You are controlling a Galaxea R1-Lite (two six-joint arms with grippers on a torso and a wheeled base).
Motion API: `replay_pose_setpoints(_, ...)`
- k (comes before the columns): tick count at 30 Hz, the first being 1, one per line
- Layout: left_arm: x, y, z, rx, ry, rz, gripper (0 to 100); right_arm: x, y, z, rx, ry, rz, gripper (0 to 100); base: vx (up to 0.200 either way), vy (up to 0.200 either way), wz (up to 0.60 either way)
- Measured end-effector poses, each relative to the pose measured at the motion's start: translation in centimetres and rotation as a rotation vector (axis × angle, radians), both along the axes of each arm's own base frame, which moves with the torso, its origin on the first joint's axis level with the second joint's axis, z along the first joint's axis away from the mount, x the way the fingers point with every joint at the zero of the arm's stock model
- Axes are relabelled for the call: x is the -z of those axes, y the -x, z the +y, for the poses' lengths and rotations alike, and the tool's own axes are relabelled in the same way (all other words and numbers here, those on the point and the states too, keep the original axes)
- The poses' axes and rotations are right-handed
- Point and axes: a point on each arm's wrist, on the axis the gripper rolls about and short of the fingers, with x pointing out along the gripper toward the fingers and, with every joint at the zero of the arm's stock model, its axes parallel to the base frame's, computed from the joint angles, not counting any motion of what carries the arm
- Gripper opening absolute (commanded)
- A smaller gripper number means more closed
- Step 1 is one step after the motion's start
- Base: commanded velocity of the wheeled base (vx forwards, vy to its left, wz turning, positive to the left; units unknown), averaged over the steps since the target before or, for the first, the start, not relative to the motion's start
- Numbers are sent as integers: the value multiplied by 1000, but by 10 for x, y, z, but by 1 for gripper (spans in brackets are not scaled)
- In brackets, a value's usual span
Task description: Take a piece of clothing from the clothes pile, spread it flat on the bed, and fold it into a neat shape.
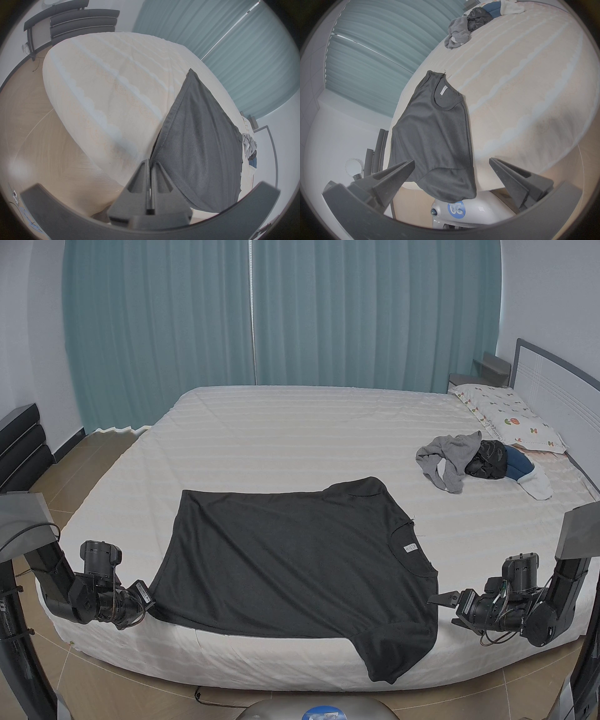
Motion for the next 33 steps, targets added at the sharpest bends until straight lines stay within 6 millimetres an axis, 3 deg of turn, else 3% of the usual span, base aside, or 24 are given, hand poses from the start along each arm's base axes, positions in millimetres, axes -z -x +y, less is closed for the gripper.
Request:
replay_pose_setpoints(9, -7, -1, 1, -5, 1, -19, 0, 7, -29, 1, 9, 8, 80, 100, 0, 0, 0)
replay_pose_setpoints(10, -7, -1, 1, -5, 2, -21, 0, 6, -33, 1, 9, 8, 75, 0, 0, 0, 0)
replay_pose_setpoints(23, -11, -2, 2, -8, 3, -34, 0, 12, -66, 0, 25, 9, 84, 0, 0, 0, 0)
replay_pose_setpoints(33, -11, -2, 2, -8, 3, -36, 0, 0, -89, -7, 57, 4, 37, 0, 0, 0, 0)
